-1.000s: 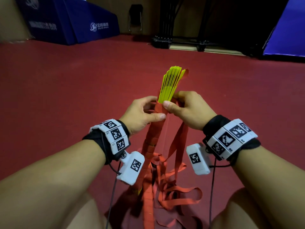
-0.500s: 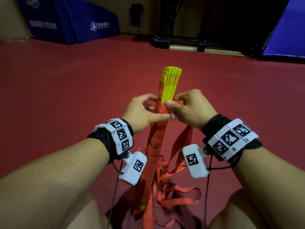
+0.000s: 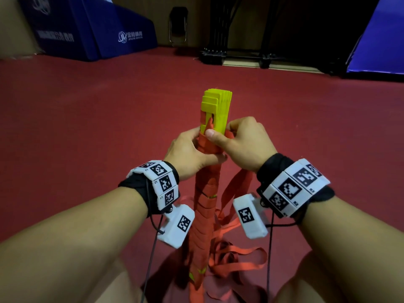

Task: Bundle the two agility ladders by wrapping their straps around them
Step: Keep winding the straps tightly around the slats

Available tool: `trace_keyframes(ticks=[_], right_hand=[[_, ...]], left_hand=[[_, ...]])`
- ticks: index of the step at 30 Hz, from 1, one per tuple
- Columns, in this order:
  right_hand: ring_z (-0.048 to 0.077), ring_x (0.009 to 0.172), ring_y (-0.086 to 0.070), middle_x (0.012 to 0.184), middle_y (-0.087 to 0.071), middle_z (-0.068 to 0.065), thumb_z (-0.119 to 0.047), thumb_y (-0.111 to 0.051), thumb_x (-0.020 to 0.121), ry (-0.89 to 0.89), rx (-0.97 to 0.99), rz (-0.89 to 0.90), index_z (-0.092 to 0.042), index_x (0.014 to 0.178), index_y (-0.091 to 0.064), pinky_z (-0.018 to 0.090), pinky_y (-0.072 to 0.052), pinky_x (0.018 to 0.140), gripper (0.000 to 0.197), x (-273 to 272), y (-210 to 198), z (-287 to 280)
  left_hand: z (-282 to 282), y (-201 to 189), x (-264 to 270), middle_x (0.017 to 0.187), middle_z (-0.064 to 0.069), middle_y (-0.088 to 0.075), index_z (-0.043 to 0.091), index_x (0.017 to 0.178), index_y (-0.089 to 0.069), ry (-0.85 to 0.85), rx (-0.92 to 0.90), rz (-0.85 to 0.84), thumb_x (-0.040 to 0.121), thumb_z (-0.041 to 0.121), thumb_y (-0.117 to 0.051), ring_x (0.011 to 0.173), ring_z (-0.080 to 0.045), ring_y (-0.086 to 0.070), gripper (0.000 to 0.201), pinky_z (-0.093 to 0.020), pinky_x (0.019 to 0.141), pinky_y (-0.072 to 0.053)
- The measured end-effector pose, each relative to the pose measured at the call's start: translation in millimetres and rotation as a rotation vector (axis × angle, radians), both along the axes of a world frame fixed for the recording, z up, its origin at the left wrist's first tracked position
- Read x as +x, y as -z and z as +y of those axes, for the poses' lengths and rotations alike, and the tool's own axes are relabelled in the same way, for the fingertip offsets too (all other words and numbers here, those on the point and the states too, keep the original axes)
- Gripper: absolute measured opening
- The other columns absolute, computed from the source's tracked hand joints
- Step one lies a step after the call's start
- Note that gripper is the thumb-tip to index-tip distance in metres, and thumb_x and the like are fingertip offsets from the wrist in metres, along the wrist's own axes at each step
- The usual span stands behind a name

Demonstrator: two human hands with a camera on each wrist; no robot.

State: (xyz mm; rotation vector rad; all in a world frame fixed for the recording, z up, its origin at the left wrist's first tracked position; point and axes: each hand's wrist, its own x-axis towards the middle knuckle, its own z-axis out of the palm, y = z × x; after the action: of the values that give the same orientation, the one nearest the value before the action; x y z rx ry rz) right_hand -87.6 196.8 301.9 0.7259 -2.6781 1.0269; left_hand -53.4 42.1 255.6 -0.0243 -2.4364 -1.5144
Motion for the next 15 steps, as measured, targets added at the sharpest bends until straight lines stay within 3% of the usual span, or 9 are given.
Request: trace_keyframes(ticks=[2, 4, 6, 8, 12, 15], right_hand=[[0.027, 0.059, -0.047, 0.056, -0.049, 0.008, -0.054, -0.064, 0.091, -0.026, 0.012, 0.011, -0.007, 0.069, -0.06, 0.037, -0.028, 0.055, 0.052, -2, 1, 1], [0.025, 0.064, -0.051, 0.06, -0.056, 0.003, -0.051, -0.063, 0.093, -0.066, 0.005, -0.01, -0.015, 0.076, -0.067, 0.033, -0.032, 0.059, 0.039, -5, 3, 4], [0.023, 0.07, -0.056, 0.065, -0.062, -0.001, -0.05, -0.064, 0.092, -0.091, -0.012, -0.027, -0.022, 0.077, -0.067, 0.03, -0.038, 0.064, 0.032, -8, 5, 6], [0.024, 0.075, -0.062, 0.065, -0.066, -0.001, -0.052, -0.065, 0.091, -0.091, -0.023, -0.03, -0.021, 0.077, -0.068, 0.032, -0.044, 0.067, 0.034, -12, 7, 6], [0.025, 0.087, -0.063, 0.059, -0.068, -0.002, -0.055, -0.066, 0.089, -0.023, -0.033, -0.031, -0.014, 0.085, -0.07, 0.029, -0.044, 0.07, 0.04, -19, 9, 6], [0.029, 0.078, -0.066, 0.066, -0.069, 0.006, -0.054, -0.069, 0.087, 0.011, -0.019, -0.04, -0.01, 0.078, -0.071, 0.039, -0.054, 0.07, 0.046, -17, 6, 6]], left_hand=[[0, 1, -1, 0.095, 0.004, -0.077, 0.045, 0.101, -0.068, 0.025, 0.038, 0.013, 0.055, 0.051, -0.084, 0.094, -0.024, -0.072, 0.049, -0.052, 0.089, -0.057], [0, 1, -2, 0.098, 0.0, -0.076, 0.047, 0.1, -0.067, 0.046, 0.063, 0.016, 0.059, 0.049, -0.08, 0.097, -0.026, -0.071, 0.043, -0.053, 0.093, -0.055], [-1, 0, -3, 0.1, -0.003, -0.075, 0.049, 0.1, -0.065, 0.068, 0.1, 0.008, 0.062, 0.047, -0.077, 0.1, -0.028, -0.07, 0.04, -0.053, 0.096, -0.054], [-1, 1, -3, 0.099, -0.001, -0.076, 0.044, 0.105, -0.064, 0.068, 0.118, 0.005, 0.063, 0.044, -0.077, 0.099, -0.027, -0.071, 0.044, -0.052, 0.096, -0.055], [-2, 4, -5, 0.097, -0.003, -0.078, 0.021, 0.116, -0.064, 0.035, 0.128, 0.033, 0.071, 0.028, -0.086, 0.088, -0.016, -0.075, 0.05, -0.038, 0.084, -0.06], [-3, 4, -3, 0.091, 0.003, -0.076, 0.024, 0.112, -0.066, 0.01, 0.083, 0.045, 0.077, 0.023, -0.086, 0.078, -0.005, -0.071, 0.04, -0.026, 0.074, -0.057]])
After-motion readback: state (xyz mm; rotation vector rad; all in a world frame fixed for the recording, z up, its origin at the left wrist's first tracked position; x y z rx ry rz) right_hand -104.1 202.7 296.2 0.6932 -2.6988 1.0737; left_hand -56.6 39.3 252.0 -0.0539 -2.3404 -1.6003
